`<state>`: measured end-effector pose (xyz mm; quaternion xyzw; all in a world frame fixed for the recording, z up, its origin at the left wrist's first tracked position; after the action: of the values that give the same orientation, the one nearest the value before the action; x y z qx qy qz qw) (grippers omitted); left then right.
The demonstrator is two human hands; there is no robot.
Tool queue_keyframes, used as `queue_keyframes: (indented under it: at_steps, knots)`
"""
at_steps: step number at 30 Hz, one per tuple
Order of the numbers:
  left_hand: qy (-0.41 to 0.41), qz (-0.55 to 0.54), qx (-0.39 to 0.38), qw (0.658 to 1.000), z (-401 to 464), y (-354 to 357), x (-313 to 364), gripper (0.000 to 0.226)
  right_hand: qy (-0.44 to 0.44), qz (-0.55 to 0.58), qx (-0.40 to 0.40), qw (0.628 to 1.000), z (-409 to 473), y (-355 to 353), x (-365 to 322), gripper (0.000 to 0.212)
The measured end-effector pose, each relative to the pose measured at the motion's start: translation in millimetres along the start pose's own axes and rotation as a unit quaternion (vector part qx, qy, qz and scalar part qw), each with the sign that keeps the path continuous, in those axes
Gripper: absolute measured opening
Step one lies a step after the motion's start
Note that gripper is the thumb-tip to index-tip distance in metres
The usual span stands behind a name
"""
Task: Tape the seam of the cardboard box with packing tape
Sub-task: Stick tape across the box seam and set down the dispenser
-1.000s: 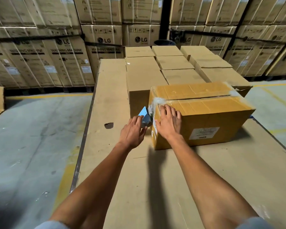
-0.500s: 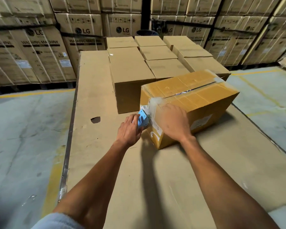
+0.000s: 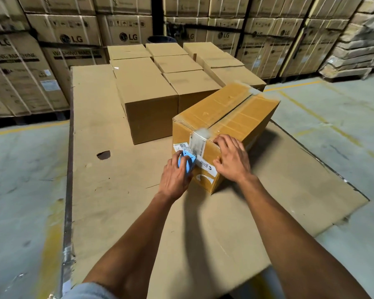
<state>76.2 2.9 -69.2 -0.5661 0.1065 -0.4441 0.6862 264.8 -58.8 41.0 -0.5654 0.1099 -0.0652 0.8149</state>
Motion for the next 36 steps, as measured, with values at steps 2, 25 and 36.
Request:
queue_keyframes:
  at_steps: [2, 25, 36]
  knots:
    - [-0.013, -0.012, 0.005, 1.000, -2.1, 2.4, 3.7, 0.073, 0.002, -0.010, 0.008, 1.000, -0.3, -2.3, -1.4, 0.052]
    - [0.119, 0.056, -0.012, 0.991, 0.3, 22.0, -9.6, 0.091, 0.064, -0.143, 0.032, 0.987, 2.3, 11.1, -38.9, 0.094]
    - [0.164, 0.124, -0.047, 0.978, 10.6, 4.1, -15.4, 0.090, 0.004, -0.191, -0.049, 0.980, 41.0, 6.8, -49.2, 0.102]
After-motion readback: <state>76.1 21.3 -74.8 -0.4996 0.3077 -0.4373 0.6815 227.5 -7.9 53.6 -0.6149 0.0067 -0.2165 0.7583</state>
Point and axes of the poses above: each hand's wrist, its own z-axis towards the middle knuckle, its own y-axis out of the palm, x = y × z, the point moved 4 cm from there along z, towards the middle knuckle, and after that the axes turned 11 degrees about y, right-handed, at the moved point
